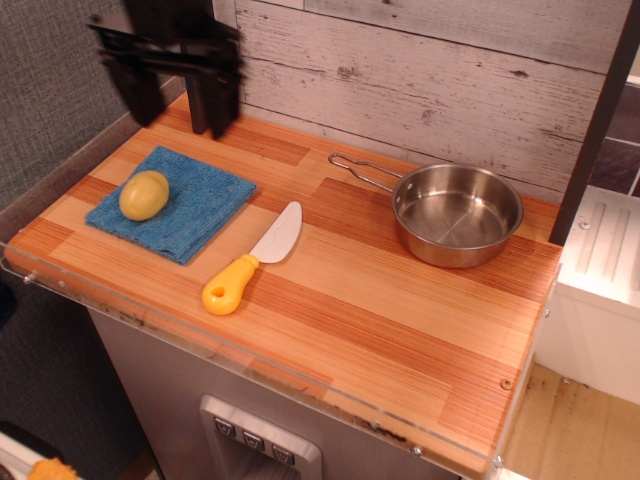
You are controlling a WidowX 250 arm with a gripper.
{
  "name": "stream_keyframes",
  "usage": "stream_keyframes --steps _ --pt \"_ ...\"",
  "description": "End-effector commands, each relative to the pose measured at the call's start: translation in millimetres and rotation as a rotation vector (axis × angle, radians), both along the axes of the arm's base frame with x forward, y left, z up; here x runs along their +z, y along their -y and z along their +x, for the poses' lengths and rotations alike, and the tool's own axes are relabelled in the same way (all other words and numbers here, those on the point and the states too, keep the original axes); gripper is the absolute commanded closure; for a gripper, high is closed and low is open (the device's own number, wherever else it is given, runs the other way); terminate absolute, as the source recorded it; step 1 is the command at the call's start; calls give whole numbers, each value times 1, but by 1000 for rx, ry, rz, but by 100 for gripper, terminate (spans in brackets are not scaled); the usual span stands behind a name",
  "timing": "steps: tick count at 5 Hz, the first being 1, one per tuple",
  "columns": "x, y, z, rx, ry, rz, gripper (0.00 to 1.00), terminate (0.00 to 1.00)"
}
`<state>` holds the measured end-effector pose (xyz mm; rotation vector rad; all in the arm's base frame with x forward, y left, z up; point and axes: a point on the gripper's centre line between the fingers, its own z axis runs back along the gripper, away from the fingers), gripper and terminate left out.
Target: Put the potato on the blue cloth
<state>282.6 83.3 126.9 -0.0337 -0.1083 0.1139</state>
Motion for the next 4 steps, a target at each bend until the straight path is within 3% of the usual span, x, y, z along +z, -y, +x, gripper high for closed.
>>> stream_keyframes --steps 1,2,4 --pt "-11 27 5 -17 47 47 0 0" --pt "-10 29 5 -54 81 60 0 0" --pt "-10 26 3 -90 86 45 0 0"
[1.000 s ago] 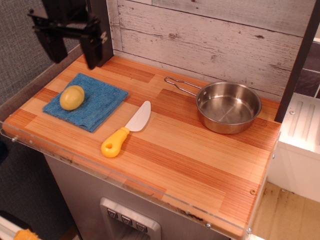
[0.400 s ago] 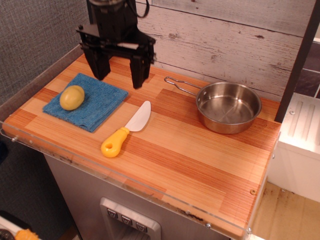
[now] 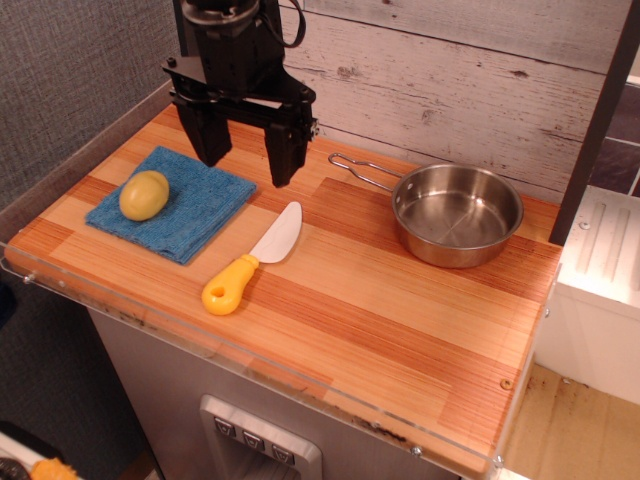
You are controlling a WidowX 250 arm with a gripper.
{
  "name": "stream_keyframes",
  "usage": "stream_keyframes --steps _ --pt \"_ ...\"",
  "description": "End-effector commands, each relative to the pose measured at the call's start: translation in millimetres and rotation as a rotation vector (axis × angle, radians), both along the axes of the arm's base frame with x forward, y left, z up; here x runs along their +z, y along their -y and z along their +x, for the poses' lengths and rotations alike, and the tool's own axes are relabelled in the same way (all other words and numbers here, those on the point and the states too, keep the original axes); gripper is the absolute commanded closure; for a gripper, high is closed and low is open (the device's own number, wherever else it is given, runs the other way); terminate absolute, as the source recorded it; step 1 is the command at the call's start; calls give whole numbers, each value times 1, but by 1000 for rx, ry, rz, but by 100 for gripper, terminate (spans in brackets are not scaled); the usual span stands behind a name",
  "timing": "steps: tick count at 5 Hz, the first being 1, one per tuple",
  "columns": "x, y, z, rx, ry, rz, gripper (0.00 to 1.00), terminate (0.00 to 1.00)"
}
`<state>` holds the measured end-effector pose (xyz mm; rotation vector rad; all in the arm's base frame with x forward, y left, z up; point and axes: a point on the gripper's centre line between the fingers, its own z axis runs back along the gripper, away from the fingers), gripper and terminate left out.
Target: Put the potato on the blue cloth
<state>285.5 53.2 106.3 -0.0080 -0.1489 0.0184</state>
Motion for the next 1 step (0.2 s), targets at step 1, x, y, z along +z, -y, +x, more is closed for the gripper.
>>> stream_keyframes --steps 1 --pt "11 -4 0 3 46 10 0 100"
